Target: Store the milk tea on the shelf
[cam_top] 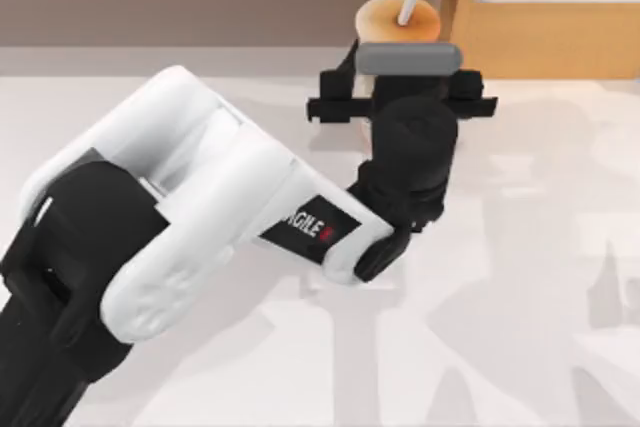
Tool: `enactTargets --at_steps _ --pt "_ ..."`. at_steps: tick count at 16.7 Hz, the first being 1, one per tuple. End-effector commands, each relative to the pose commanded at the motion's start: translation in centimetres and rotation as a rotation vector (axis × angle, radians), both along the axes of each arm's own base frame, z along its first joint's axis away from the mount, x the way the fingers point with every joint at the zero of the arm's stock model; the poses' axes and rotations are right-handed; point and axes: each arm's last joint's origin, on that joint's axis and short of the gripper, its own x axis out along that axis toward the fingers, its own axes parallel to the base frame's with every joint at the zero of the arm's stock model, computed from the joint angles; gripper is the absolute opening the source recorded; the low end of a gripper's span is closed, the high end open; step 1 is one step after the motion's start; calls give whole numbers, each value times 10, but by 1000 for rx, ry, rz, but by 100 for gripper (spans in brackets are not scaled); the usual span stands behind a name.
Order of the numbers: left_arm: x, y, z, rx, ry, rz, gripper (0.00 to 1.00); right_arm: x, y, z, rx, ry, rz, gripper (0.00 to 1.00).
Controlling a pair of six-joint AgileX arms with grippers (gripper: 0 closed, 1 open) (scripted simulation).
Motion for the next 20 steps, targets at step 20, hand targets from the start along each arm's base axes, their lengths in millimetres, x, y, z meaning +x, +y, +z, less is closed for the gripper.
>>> enactTargets --at_steps 20 --pt "-32 -2 186 -148 -60 -285 0 0 0 0 0 0 0 100"
